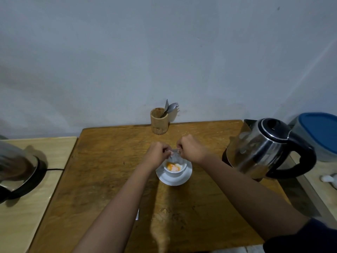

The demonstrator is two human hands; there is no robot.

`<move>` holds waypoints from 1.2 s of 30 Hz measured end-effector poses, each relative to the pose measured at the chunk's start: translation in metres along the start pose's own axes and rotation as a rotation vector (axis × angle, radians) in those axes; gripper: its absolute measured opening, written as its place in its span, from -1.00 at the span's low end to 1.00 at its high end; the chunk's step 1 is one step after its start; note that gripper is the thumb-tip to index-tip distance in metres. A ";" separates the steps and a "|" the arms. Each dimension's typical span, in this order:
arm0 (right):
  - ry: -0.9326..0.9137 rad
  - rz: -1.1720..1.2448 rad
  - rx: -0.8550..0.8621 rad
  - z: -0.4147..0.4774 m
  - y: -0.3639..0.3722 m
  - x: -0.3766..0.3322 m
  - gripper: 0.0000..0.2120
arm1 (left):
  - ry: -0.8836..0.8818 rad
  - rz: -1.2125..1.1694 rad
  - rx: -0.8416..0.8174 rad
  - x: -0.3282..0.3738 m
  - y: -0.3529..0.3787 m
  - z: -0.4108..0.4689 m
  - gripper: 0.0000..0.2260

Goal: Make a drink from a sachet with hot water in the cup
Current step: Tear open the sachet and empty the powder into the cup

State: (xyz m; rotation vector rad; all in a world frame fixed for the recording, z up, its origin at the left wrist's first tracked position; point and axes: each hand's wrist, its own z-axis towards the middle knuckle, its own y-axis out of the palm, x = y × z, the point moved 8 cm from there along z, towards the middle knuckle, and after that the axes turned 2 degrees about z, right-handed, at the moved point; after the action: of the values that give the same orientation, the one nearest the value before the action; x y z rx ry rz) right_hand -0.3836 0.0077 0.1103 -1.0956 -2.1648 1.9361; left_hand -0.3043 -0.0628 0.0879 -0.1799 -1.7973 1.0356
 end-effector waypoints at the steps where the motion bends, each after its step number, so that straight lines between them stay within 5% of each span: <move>1: 0.006 0.003 0.007 0.000 0.001 0.001 -0.88 | -0.004 -0.004 0.009 0.000 0.000 0.000 -0.91; 19: 0.079 0.148 0.093 -0.006 -0.002 0.013 -0.85 | -0.095 -0.283 0.134 -0.012 -0.007 -0.009 -0.96; 27: 0.051 0.541 0.107 -0.007 0.012 -0.015 -0.92 | -0.184 -0.470 0.215 -0.042 -0.032 -0.039 -0.91; 36: -0.023 0.666 -0.082 -0.020 0.101 -0.090 -0.81 | -0.383 -0.567 0.335 -0.134 -0.043 -0.119 -0.80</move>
State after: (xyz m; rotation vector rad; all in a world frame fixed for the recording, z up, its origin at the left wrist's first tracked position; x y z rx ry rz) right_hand -0.2596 -0.0239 0.0632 -2.0199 -2.0687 2.0789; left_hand -0.1297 -0.0956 0.0412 0.7375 -1.8124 0.9702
